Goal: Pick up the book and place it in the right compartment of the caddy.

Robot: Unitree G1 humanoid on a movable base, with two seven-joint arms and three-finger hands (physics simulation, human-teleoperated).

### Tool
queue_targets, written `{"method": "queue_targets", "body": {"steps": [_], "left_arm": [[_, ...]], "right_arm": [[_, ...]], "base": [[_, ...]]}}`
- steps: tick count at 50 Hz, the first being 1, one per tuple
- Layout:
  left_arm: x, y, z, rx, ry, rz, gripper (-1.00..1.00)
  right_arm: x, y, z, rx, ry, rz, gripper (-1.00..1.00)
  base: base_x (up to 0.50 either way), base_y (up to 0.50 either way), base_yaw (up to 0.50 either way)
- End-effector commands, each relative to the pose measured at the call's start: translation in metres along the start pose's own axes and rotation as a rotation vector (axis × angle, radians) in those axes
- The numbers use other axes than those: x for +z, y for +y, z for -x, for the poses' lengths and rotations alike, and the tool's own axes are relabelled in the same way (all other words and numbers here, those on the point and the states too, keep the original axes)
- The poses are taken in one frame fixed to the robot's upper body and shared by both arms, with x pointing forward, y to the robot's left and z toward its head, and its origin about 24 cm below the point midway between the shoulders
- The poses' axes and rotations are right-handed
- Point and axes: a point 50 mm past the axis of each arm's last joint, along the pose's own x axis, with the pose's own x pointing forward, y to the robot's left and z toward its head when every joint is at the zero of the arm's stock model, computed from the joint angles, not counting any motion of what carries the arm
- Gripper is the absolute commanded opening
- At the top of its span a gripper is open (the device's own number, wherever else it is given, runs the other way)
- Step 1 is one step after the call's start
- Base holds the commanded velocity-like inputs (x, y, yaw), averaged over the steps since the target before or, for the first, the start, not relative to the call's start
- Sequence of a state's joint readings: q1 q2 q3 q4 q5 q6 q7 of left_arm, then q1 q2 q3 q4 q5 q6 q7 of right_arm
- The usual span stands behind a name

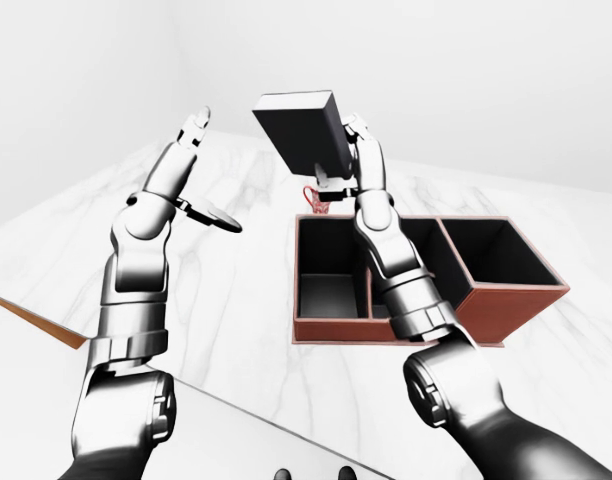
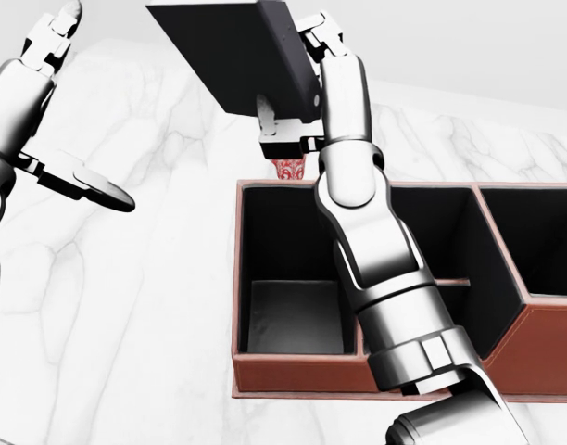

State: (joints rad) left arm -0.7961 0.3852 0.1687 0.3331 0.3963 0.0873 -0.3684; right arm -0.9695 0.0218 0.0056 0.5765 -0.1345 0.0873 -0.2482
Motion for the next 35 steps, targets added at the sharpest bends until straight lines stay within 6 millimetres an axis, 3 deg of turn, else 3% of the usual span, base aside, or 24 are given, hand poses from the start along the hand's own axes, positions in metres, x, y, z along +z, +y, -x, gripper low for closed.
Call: {"method": "queue_targets", "body": {"steps": [1,8,14,16,18,35], "left_arm": [[-0.016,0.002,-0.002,0.108,0.044,0.113,1.00],[-0.018,0.009,-0.002,0.168,0.045,0.169,1.00],[-0.026,0.017,-0.004,0.244,0.077,0.229,1.00],[-0.029,0.017,-0.004,0.250,0.093,0.234,1.00],[-0.025,0.018,-0.004,0.257,0.073,0.243,1.00],[-0.047,0.008,0.004,0.312,0.155,0.274,1.00]], "right_arm": [[0.020,-0.017,-0.009,-0.068,-0.063,-0.009,-1.00],[0.009,-0.025,-0.009,-0.090,-0.023,0.004,-1.00],[0.013,-0.036,-0.013,-0.120,-0.029,0.000,-1.00],[-0.004,-0.037,-0.011,-0.128,0.029,0.012,-1.00],[0.014,-0.042,-0.016,-0.138,-0.026,-0.002,-1.00],[0.011,-0.075,-0.023,-0.228,0.001,0.014,-1.00]], "base": [[0.00,0.00,0.00],[0.00,0.00,0.00],[0.00,0.00,0.00],[0.00,0.00,0.00],[0.00,0.00,0.00],[0.00,0.00,0.00]]}}
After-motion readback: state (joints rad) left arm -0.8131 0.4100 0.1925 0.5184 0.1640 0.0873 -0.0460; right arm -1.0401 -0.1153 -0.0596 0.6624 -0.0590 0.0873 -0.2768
